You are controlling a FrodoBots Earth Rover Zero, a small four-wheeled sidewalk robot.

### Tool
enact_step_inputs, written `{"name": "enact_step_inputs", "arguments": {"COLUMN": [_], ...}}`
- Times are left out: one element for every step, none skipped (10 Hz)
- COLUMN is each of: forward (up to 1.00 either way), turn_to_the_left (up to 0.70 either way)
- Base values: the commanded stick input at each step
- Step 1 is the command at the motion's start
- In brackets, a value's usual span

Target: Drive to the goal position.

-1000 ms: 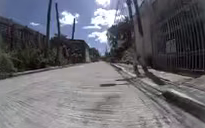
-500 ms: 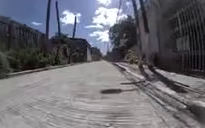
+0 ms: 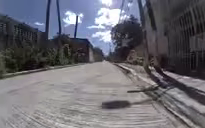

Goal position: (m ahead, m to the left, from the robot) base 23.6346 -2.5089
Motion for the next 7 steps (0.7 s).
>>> {"name": "enact_step_inputs", "arguments": {"forward": [1.0,1.0,1.0,1.0,1.0,1.0,1.0], "turn_to_the_left": [0.0,0.0,0.0,0.0,0.0,0.0,0.07]}}
